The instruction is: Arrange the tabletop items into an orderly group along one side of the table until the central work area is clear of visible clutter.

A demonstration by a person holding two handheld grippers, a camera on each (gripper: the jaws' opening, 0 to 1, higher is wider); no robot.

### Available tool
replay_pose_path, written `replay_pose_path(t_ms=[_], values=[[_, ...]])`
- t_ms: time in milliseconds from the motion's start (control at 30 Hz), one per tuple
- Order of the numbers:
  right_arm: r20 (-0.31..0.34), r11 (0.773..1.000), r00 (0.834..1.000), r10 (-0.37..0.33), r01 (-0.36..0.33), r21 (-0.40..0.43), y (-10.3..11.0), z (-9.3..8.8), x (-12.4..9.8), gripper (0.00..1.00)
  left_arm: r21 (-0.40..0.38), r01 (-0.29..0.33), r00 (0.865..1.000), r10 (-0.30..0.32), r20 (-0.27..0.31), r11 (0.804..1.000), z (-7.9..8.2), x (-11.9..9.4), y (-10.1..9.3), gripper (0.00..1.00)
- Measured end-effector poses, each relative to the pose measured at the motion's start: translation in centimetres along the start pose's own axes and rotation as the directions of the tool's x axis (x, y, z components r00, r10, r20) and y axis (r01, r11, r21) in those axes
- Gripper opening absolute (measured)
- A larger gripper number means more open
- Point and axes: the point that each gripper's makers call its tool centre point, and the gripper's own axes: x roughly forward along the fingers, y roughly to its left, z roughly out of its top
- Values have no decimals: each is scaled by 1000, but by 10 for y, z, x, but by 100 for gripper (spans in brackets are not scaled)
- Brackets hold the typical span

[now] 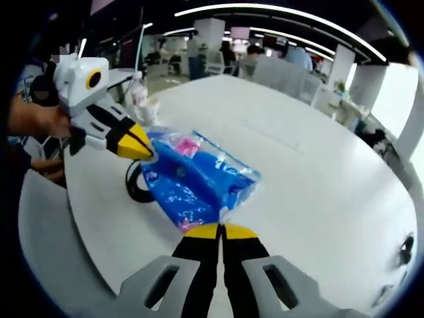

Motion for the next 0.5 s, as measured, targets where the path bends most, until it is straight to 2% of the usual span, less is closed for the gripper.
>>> replay_pose_path(t_ms=[267,500], values=[[11,1000,1000,0,0,15,-15,1,3,0,-16,-16,1000,16,-5,1000,4,12,1,0],[17,1000,1000,1,-1,31,-27,-4,4,0,-1,-14,1000,14,-26,1000,9,26,1,0]])
